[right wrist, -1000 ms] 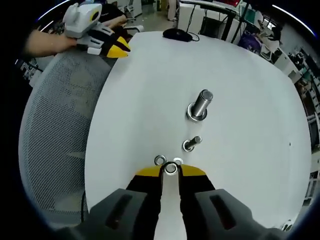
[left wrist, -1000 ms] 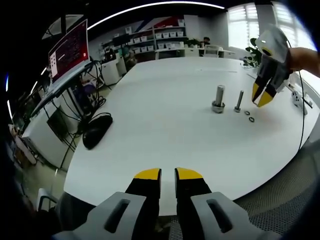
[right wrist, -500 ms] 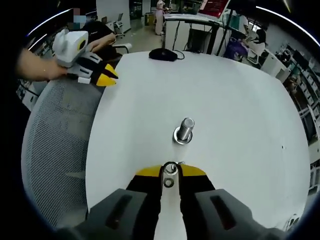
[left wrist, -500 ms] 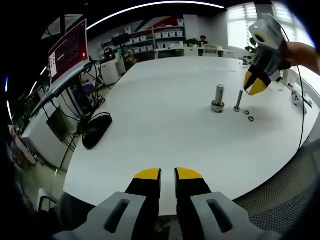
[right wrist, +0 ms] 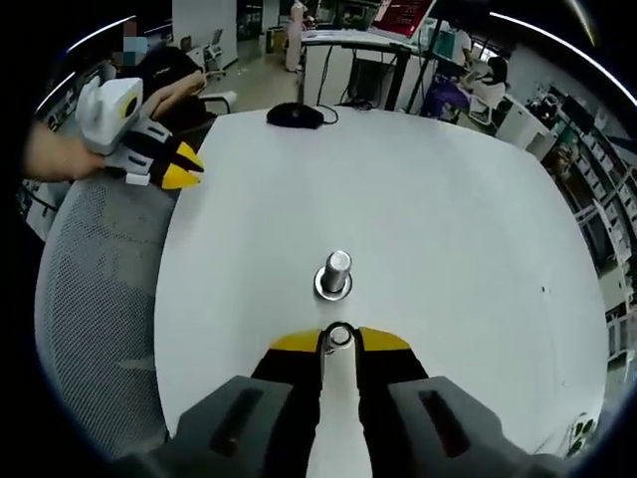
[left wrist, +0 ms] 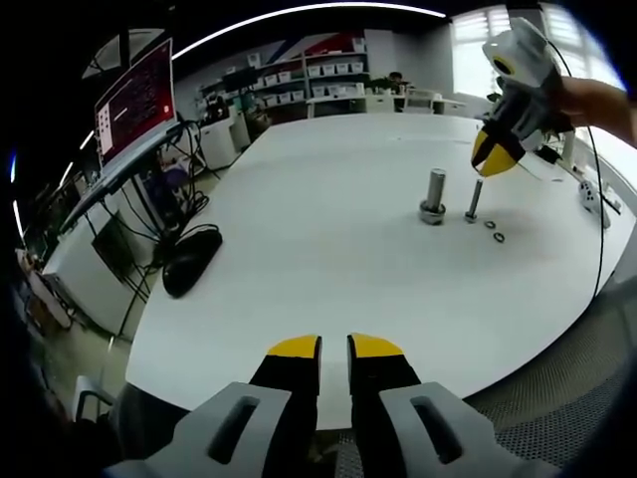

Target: Place the washer onto the threaded stud by aligning its center hole with the stud, sliding it down to the base, and recovering from edge contact or off-axis alignment until the washer reaches the visible bottom stop.

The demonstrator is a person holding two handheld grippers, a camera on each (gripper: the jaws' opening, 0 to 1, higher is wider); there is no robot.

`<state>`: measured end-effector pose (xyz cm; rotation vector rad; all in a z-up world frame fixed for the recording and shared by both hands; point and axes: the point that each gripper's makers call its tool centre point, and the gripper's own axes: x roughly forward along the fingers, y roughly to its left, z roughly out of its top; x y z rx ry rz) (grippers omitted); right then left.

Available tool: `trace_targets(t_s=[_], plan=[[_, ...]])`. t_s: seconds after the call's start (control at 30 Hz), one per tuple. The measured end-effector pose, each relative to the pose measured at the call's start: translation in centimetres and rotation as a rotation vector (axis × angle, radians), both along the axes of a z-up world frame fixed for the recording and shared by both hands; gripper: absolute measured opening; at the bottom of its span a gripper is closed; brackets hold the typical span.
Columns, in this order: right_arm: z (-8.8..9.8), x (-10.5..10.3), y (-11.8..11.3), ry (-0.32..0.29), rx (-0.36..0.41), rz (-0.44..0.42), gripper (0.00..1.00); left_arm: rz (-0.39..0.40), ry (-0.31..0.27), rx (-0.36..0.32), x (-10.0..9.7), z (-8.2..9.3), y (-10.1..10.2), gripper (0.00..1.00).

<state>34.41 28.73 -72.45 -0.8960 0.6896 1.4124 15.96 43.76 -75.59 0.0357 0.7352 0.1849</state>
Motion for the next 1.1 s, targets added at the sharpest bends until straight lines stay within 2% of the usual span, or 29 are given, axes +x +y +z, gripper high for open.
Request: trace_targets(t_s=[0.4,0.6,0.7,0.83,1.1], plan=[[-0.88,0.15,-0.14,0.030,-0.023,-0.015,0.14,-0.004,-0.001,-0.002,0.06,-0.01,-0.06,0.08],[-0.67,0.21,0.10,0.044,-0.016,-0.023,0.14,-0.004,-0.004,-0.002,0.08,0.04,-0.05,0.08],[-0.38,-0.34,0.41,0.075,-0.004,-0.027,0.14,-0.004,-0.005,-0.002,0.08,0.01,-0.02,0.08],[-0.68,-0.50,0.47,0.068,-0.022,-0.013,0.14,-0.004,-0.005,-0.003,0.07,0.02,-0.03,0.08],[-0.75,-0.45,0.23,0.088,-0.020,-0.044,0.14,-0.001,-0.013,-0.005,0.13,0.15,-0.02,0.08]])
